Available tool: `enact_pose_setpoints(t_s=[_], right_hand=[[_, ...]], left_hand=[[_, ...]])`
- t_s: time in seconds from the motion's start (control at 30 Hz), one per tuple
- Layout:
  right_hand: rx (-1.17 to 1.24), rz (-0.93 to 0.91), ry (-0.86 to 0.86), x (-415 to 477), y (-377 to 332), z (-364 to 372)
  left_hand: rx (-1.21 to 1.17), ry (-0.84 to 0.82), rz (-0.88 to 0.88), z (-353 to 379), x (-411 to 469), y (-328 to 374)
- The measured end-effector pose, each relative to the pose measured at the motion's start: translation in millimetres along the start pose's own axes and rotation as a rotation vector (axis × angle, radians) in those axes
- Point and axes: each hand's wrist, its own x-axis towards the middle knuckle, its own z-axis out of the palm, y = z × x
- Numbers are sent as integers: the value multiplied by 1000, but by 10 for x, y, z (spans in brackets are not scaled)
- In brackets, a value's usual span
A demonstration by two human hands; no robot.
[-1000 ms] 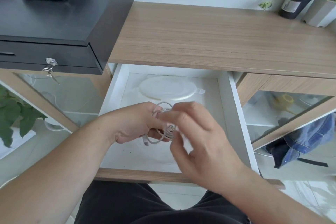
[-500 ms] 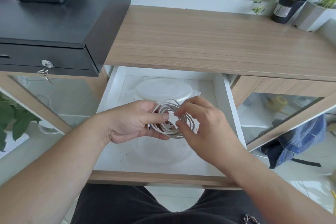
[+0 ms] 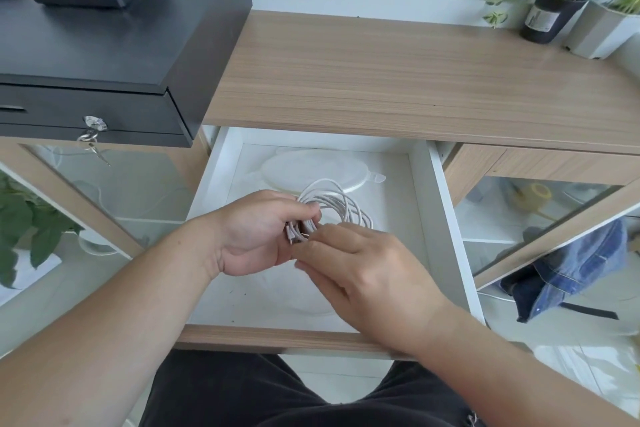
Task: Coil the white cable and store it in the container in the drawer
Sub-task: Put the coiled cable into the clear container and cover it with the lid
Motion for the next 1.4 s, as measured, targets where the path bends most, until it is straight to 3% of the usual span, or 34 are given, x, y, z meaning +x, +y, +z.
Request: enact_pose_setpoints(t_s=[0.27,0.6,0.73,0.9,1.2,1.4], right_hand=[[1,221,178,24,23,104],[-135,170,197,86,-29,136],[-177,125,165,87,-30,142],[-209,120,126,93,10,112],[-204,225,181,142,16,109],[-73,227,187,114,9,43]], left_hand=[[-82,-54,23,-21,22,11],[10,-68,4,-53,100,-46],[58,-151,0,-71,103,-77],[-35,-68,-17,-17,63,-21],[-141,-84,-45,25,49,19],[-135,-34,57,34,26,10]])
